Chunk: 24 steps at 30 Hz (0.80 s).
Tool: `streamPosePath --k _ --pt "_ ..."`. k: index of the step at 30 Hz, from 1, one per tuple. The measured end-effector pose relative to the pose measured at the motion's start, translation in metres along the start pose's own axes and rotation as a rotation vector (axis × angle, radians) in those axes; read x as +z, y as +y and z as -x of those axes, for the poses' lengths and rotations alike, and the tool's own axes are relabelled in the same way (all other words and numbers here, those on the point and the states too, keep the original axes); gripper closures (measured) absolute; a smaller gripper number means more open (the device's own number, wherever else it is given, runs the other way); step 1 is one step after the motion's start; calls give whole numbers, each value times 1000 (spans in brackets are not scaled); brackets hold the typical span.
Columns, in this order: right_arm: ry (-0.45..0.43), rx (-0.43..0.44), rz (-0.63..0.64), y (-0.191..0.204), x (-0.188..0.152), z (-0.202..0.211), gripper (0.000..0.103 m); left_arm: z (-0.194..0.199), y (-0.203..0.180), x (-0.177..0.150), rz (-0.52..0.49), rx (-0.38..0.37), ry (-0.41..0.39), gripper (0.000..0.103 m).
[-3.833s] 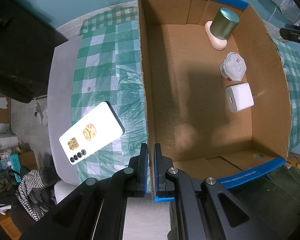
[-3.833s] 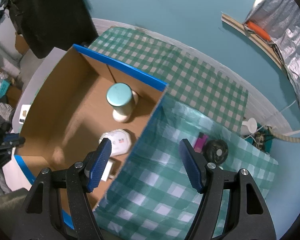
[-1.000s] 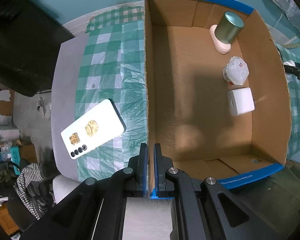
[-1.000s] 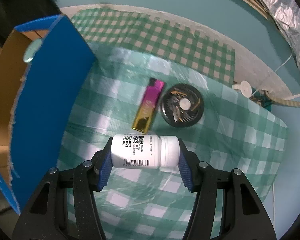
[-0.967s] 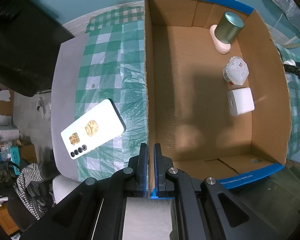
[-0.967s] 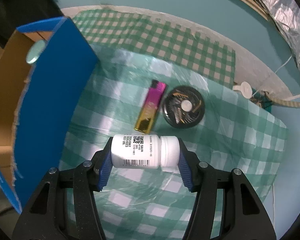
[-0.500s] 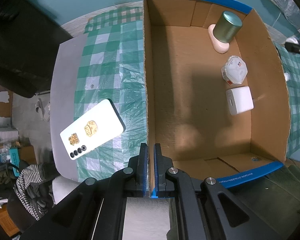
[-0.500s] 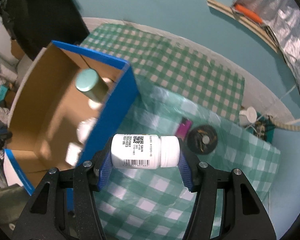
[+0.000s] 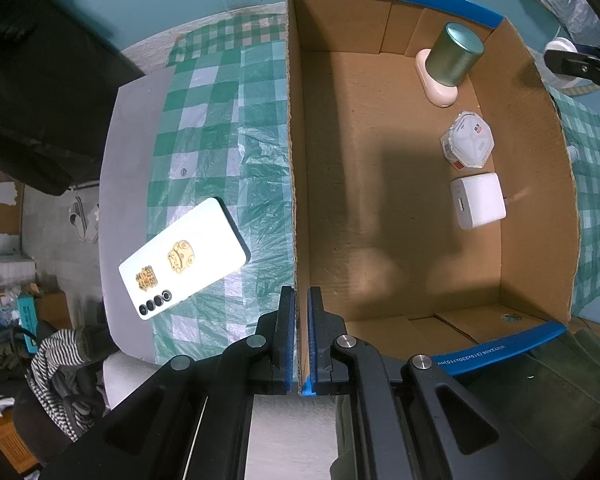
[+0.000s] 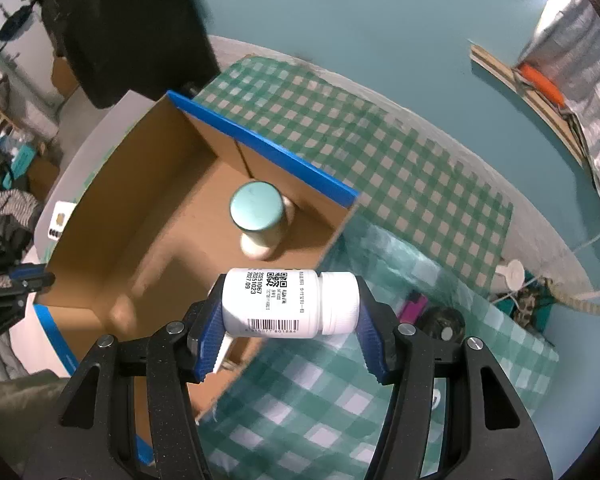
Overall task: Organize rigid objects
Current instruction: 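Carry the large pill bottle into the box and open the right tool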
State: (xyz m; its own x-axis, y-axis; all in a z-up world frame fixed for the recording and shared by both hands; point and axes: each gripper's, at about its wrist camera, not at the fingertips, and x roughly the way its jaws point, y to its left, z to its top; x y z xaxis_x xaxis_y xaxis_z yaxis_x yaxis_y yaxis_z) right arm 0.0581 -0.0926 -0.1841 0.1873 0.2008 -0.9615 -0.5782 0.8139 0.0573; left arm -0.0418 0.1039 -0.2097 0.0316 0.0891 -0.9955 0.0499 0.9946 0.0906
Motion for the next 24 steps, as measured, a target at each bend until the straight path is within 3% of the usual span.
streamPosePath --k 24 --pt "-3 -28 72 24 13 -14 44 0 0 -2 3 0 3 98"
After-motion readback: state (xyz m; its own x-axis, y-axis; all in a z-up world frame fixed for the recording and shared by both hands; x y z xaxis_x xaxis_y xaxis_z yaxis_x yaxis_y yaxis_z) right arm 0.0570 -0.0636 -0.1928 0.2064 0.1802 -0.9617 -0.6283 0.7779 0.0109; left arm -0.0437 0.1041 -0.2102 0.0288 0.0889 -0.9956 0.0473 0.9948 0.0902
